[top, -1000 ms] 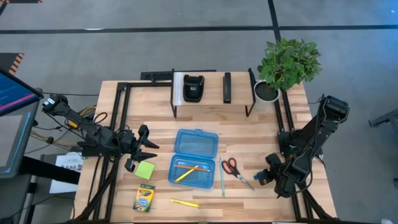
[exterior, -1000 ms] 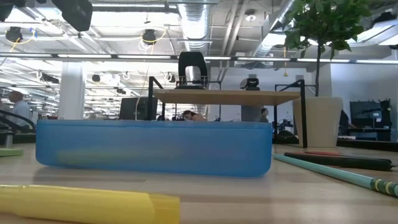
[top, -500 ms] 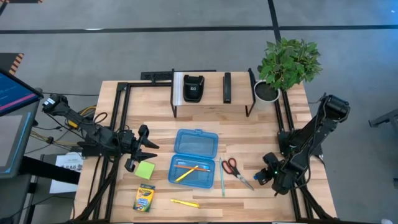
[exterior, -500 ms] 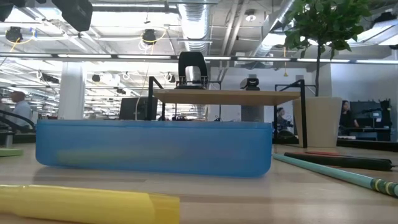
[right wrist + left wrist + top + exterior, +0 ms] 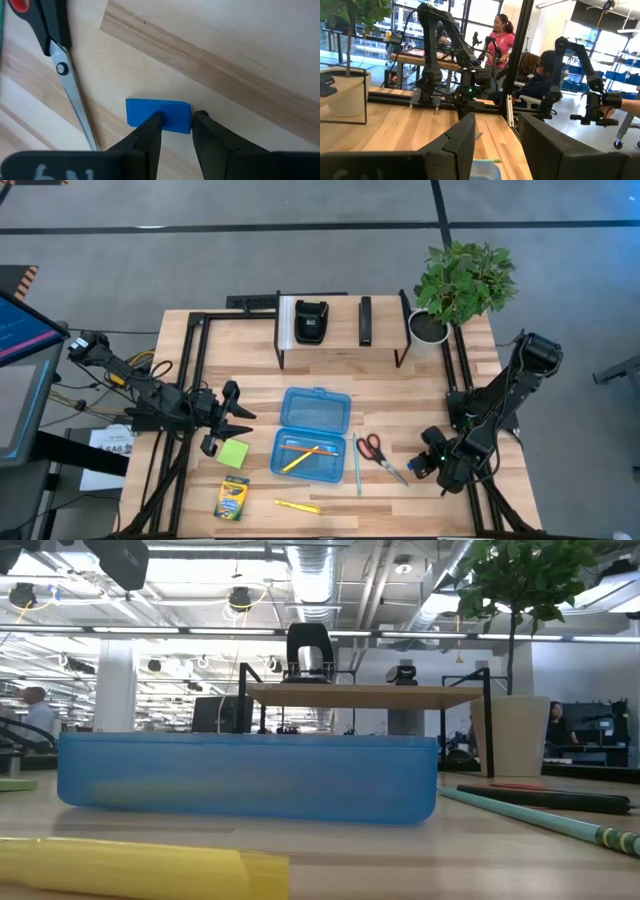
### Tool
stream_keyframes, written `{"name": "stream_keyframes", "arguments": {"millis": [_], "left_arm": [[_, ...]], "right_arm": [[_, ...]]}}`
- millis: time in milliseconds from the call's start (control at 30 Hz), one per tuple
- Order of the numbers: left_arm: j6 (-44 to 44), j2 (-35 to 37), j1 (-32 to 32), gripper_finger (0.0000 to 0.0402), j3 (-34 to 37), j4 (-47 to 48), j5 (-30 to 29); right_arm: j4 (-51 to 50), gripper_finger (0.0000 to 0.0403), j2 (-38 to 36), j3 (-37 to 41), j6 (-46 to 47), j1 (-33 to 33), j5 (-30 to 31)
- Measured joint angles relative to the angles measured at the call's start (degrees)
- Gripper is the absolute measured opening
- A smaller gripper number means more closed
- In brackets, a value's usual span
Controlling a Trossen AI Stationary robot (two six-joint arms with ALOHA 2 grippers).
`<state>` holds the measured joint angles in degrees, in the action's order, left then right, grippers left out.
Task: Pack school essentials
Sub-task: Put the blue eraser into the blue supply box
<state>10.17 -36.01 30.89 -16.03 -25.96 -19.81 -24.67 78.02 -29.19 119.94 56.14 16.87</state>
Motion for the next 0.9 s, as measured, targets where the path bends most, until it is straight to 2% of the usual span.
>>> {"name": "stream_keyframes", "arguments": {"millis": [267, 600, 900], "left_arm": [[0.0, 0.0, 0.0, 0.0138, 0.0, 0.0, 0.0], [0.0, 0.0, 0.0, 0.0138, 0.0, 0.0, 0.0], [0.0, 0.0, 0.0, 0.0138, 0.0, -0.5, 0.0]], "right_arm": [[0.3, 0.01, 0.0, 0.0, -0.3, 0.0, 0.9], [-0.6, 0.001, -0.2, -0.1, -2.0, 0.1, 1.2], [-7.7, 0.0002, 0.1, -5.4, -4.0, 0.0, 1.1]]}}
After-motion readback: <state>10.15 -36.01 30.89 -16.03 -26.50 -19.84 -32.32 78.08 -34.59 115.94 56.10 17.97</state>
